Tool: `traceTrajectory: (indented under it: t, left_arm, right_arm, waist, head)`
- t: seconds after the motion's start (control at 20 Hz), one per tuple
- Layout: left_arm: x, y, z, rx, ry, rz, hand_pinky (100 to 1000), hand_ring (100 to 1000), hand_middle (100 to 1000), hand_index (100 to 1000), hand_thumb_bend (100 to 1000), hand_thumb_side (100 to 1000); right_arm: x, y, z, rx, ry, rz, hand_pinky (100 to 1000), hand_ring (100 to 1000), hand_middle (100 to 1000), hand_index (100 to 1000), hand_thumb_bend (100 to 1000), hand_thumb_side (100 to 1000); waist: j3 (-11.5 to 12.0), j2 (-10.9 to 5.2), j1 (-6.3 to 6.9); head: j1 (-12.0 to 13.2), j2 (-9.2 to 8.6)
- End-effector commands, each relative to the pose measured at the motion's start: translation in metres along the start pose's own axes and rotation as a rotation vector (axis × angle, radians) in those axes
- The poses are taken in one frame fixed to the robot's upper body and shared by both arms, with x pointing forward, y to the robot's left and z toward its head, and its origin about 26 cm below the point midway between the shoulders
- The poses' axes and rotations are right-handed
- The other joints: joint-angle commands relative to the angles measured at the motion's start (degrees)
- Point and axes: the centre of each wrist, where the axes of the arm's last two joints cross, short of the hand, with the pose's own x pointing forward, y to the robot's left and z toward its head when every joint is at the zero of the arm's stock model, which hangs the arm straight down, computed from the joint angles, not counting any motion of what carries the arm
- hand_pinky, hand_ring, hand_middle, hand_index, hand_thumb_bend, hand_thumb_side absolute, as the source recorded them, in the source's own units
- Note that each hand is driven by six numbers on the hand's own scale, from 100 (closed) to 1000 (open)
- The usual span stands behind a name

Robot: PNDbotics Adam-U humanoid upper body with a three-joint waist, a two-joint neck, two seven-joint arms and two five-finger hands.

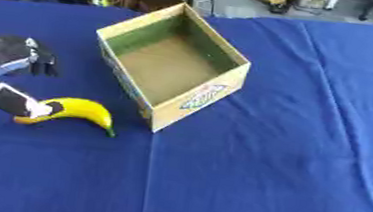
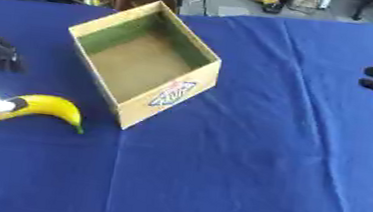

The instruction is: Pick up objects on the table and place them in the box.

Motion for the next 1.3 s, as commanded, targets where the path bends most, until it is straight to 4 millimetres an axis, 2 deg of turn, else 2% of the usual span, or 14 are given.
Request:
traceTrajectory:
  t: [0.05, 0.35, 0.8, 1.3]
  left_arm:
    - [-0.004, 0.005, -0.004, 0.007, 0.01, -0.013, 609, 531, 534, 668, 462, 350]
    - [-0.006, -0.003, -0.018, -0.004, 0.013, 0.027, 610, 530, 533, 666, 453, 346]
    - [-0.007, -0.008, -0.027, -0.066, 0.007, -0.022, 621, 550, 556, 684, 594, 369]
    - [-0.007, -0.013, -0.034, -0.076, 0.002, -0.039, 621, 548, 553, 682, 586, 363]
  right_arm:
    - [0.006, -0.001, -0.005, 0.01, -0.023, 0.003, 652, 670, 607, 814, 100, 828]
    - [0.006, 0.0, -0.004, 0.013, -0.021, 0.0, 652, 670, 607, 814, 100, 828]
    - [0.005, 0.0, -0.004, 0.015, -0.019, -0.003, 652, 670, 607, 814, 100, 828]
    - [0.005, 0.0, -0.004, 0.017, -0.017, -0.004, 652, 669, 606, 813, 100, 828]
  waist:
    - [-0.12, -0.73, -0.09]
    - [-0.38, -0.73, -0.15]
    - [-0.68, -0.71, -0.15]
    - [-0.89, -0.75, -0.1]
  head:
    - [0.23, 0.36]
    - [0.27, 0.33]
    - [0.27, 0.31]
    - [0.43, 0.22]
